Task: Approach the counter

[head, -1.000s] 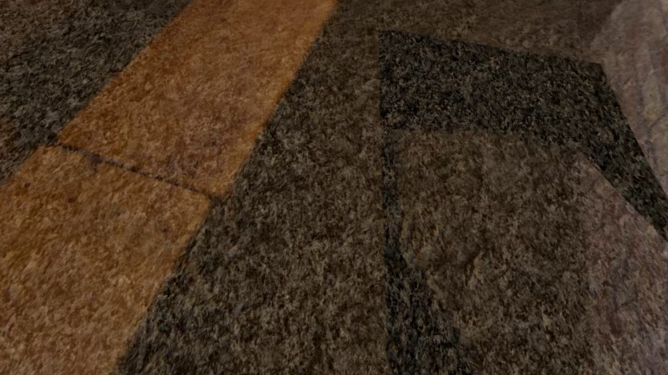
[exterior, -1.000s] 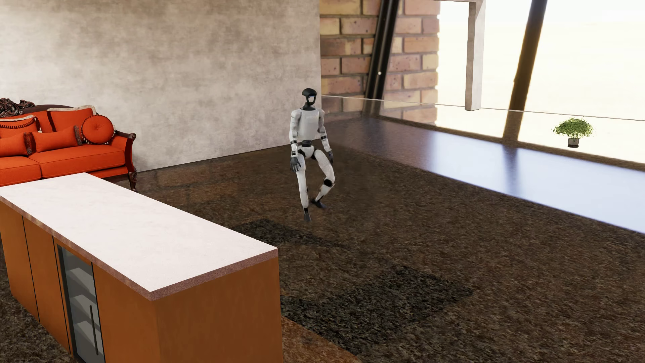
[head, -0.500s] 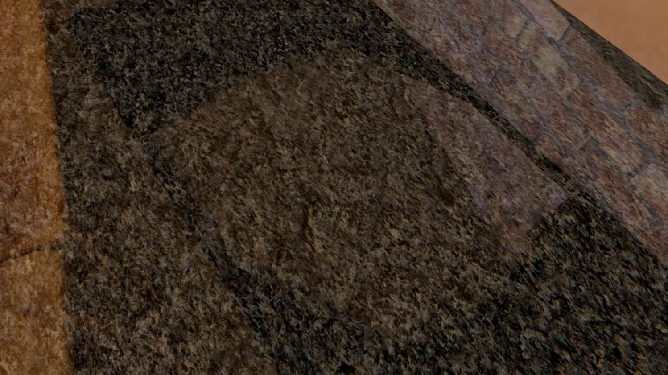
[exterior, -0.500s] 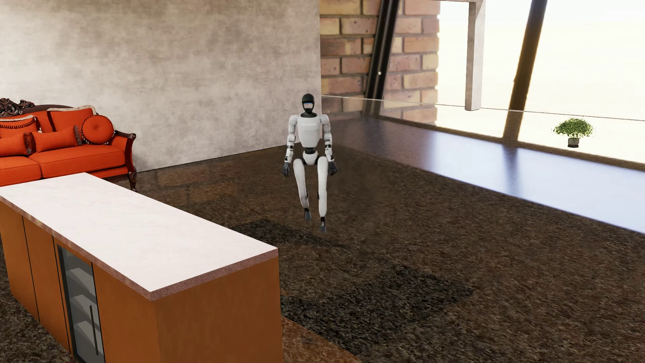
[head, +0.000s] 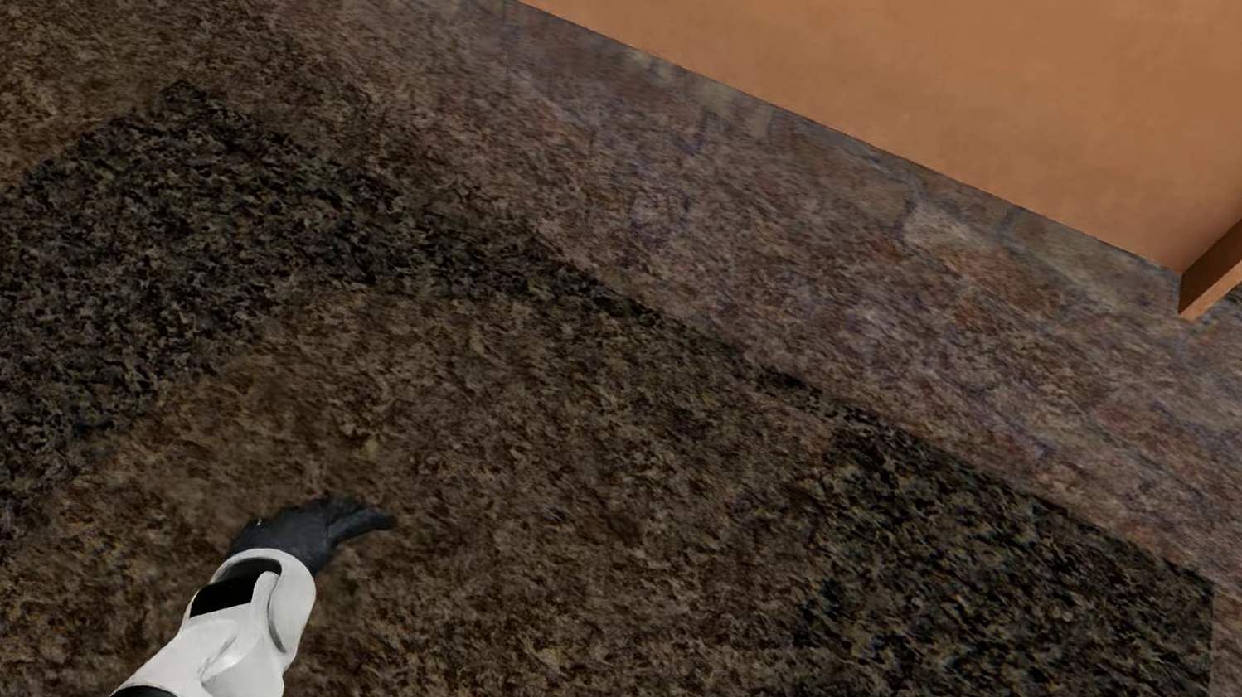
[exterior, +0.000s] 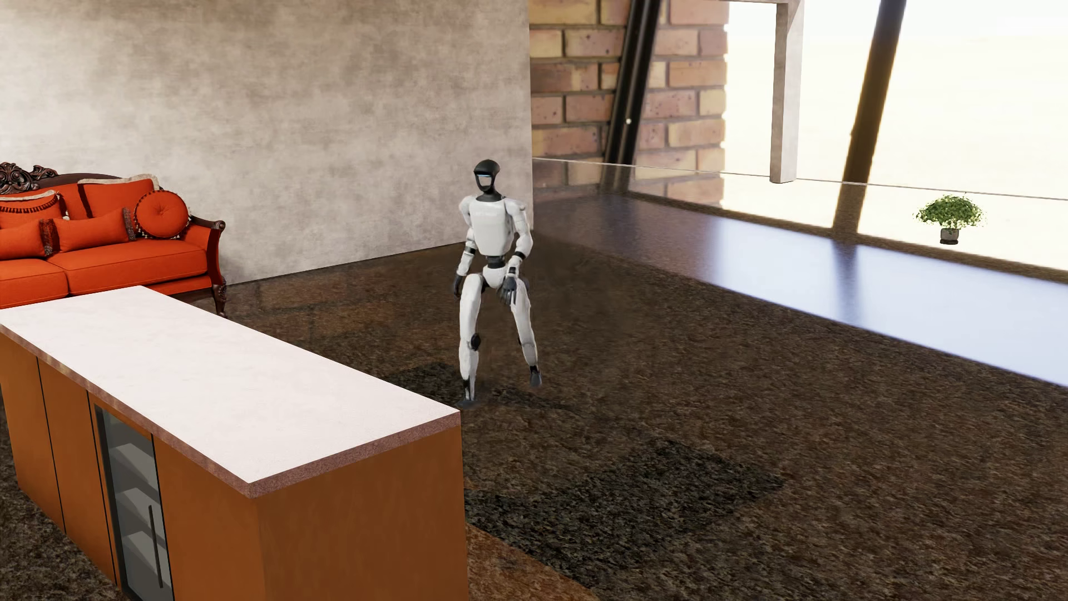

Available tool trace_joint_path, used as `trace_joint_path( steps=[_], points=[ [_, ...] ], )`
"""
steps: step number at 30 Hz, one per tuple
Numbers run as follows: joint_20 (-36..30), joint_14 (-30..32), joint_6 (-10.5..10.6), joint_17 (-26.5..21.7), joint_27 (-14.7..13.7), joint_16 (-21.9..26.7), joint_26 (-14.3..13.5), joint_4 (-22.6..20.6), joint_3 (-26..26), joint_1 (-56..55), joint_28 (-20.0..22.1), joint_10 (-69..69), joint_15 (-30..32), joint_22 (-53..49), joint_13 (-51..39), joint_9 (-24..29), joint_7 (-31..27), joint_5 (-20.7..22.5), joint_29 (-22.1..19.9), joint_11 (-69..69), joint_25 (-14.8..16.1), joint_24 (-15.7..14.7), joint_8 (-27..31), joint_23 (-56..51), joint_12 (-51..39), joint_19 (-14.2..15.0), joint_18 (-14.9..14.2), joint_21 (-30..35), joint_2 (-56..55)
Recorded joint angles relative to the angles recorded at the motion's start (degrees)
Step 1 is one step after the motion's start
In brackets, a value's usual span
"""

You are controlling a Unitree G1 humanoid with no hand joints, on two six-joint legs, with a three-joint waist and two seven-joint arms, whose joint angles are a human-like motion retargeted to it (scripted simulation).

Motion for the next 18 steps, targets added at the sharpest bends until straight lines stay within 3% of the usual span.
trace_joint_path(
  steps=[1,3,4,5,6,7,8,9,11,13,14,16,17,18],
  points=[
    [0.52,3.13,0.54,1.49,2.27,0.24,0.17,2.15,-0.33,0.73,0.55,3.45,-2.06,-0.97,-0.07,0.19,-2.27,0.76,1.33,4.43,-0.94,-0.67,-1.00,4.34,-0.51,-4.85,-1.40,0.02,0.60],
    [5.14,17.62,1.91,2.21,6.67,-2.42,1.22,5.45,-0.43,-3.05,4.03,18.17,-10.50,-1.48,-1.90,0.92,-7.84,2.20,8.08,11.43,-5.55,-4.77,-2.07,13.18,2.24,-5.09,-2.81,3.01,3.30],
    [5.80,23.96,2.42,2.34,6.46,-4.36,1.76,6.35,-0.15,-7.38,4.91,27.65,-13.12,-0.90,-2.46,1.23,-11.09,2.43,12.09,11.92,-7.78,-6.28,-2.88,14.72,3.32,-4.83,-1.58,4.44,5.79],
    [3.61,26.74,2.90,2.94,4.61,-5.03,2.26,8.43,0.16,-12.59,3.86,36.90,-14.93,0.34,-2.41,1.51,-13.51,2.98,14.72,11.00,-8.72,-5.85,-4.28,14.24,3.33,-4.99,-1.15,4.49,8.81],
    [0.11,24.93,3.50,3.77,2.57,-4.98,2.09,10.40,0.57,-17.58,0.85,44.40,-16.34,1.64,-2.42,1.84,-15.44,3.96,14.83,9.49,-7.68,-4.74,-5.48,12.59,3.27,-5.30,-0.97,2.34,12.10],
    [-3.20,22.85,4.19,4.06,1.09,-4.85,1.20,11.50,1.13,-22.40,-2.37,50.11,-17.71,2.58,-3.14,2.11,-16.61,4.87,12.30,8.27,-6.58,-2.99,-5.94,10.81,4.00,-5.31,0.78,-0.18,15.15],
    [-4.37,22.46,4.81,3.62,0.46,-5.49,0.70,12.08,1.80,-27.09,-4.26,53.43,-19.13,3.35,-4.59,2.29,-16.67,5.51,8.63,7.56,-6.76,-2.29,-5.69,9.43,5.97,-4.98,2.63,-1.66,17.67],
    [-3.98,21.07,5.28,2.36,0.29,-6.51,0.88,12.30,2.58,-31.56,-5.09,54.35,-20.66,4.28,-6.57,2.34,-15.88,6.01,4.70,7.50,-9.29,-2.42,-5.02,8.55,8.67,-4.57,3.39,-1.16,19.43],
    [-0.53,18.00,5.77,0.08,-0.30,-8.76,2.71,10.92,4.25,-39.01,-4.72,48.87,-23.94,7.48,-11.19,2.15,-12.66,6.57,0.87,8.26,-11.66,-4.58,-2.99,6.80,14.38,-3.87,5.80,-0.38,21.81],
    [4.05,16.85,5.85,-2.54,-3.17,-9.91,5.53,7.53,5.76,-43.39,-4.10,34.68,-27.72,11.09,-15.92,1.67,-9.86,7.14,2.14,9.31,-10.72,-7.77,-0.62,5.61,19.83,-3.31,6.82,0.30,23.86],
    [4.83,18.22,5.83,-3.81,-4.69,-10.03,6.55,5.22,6.32,-44.06,-4.05,23.95,-29.40,13.46,-18.03,1.28,-9.48,7.33,2.88,9.01,-10.84,-8.46,0.56,4.66,21.83,-2.86,6.25,1.09,25.26],
    [4.14,24.23,5.61,-6.31,-6.54,-9.60,7.47,1.22,7.13,-41.45,-6.34,-2.22,-31.85,16.66,-21.61,0.14,-10.13,7.35,3.13,6.92,-11.42,-7.71,2.88,2.46,25.90,-1.53,1.01,3.58,28.88],
    [4.39,27.57,5.42,-7.37,-7.22,-9.75,7.92,0.28,7.46,-39.53,-7.55,-9.29,-32.36,17.38,-22.71,-0.41,-10.34,6.92,2.73,6.16,-11.41,-7.60,4.08,1.24,28.00,-0.68,2.55,4.68,30.81],
    [5.18,30.39,5.09,-8.22,-7.74,-10.37,8.16,-0.31,7.73,-38.91,-7.87,-7.26,-32.81,17.76,-23.30,-0.72,-9.16,5.85,2.20,7.52,-10.74,-7.96,5.45,-0.16,29.89,0.16,11.11,5.21,31.99]
  ],
)
